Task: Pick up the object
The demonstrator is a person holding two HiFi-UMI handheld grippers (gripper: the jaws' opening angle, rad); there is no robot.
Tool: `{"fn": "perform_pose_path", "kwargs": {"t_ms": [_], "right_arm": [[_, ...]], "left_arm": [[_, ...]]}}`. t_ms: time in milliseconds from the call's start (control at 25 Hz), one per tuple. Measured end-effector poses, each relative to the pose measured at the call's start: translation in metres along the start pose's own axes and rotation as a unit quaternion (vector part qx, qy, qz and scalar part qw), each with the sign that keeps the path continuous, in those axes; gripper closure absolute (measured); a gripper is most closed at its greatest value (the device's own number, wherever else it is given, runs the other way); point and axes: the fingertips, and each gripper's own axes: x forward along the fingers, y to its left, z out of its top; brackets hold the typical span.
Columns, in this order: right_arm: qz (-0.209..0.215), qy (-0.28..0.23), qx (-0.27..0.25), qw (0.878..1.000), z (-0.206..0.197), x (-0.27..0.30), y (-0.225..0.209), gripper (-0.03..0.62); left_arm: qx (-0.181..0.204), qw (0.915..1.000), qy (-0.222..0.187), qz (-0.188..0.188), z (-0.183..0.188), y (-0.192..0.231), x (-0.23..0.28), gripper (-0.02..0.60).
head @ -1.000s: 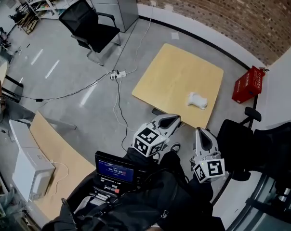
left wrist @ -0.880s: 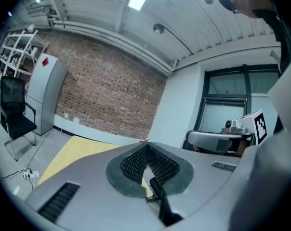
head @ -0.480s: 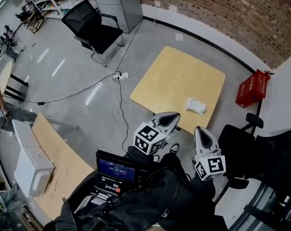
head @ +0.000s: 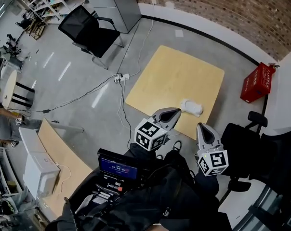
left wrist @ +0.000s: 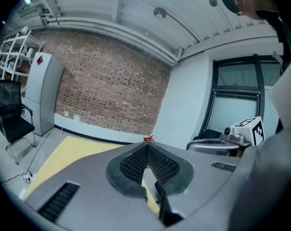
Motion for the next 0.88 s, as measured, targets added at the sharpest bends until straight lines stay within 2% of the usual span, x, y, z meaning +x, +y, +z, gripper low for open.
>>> {"fn": "perform_pose_path", "kwargs": {"t_ms": [120, 320, 560, 720, 880], "right_arm": [[0.005, 0.003, 0.012, 1.000, -0.005, 0.003, -0.016, 0.589], [0.006, 0.014, 0.029, 0.999, -0.019, 0.009, -0.040, 0.589], [0.011, 0.040, 0.035, 0.999, -0.038, 0.025, -0.041, 0.589], [-0.004, 0.077, 0.004, 0.997, -0.063, 0.041, -0.035, 0.589], [-0.023, 0.133, -0.058, 0.989, -0.097, 0.053, -0.038, 0.589]], "left_arm": [[-0.011, 0.9997, 0.013, 0.015, -0.004, 0.006, 0.013, 0.583], [-0.008, 0.9992, 0.032, 0.023, -0.016, 0.009, 0.030, 0.584], [-0.024, 0.9978, 0.045, 0.042, -0.036, 0.026, 0.030, 0.583], [-0.031, 0.9971, 0.049, 0.049, -0.051, 0.045, 0.024, 0.583], [-0.043, 0.9950, 0.068, 0.060, -0.077, 0.065, 0.031, 0.583]]}}
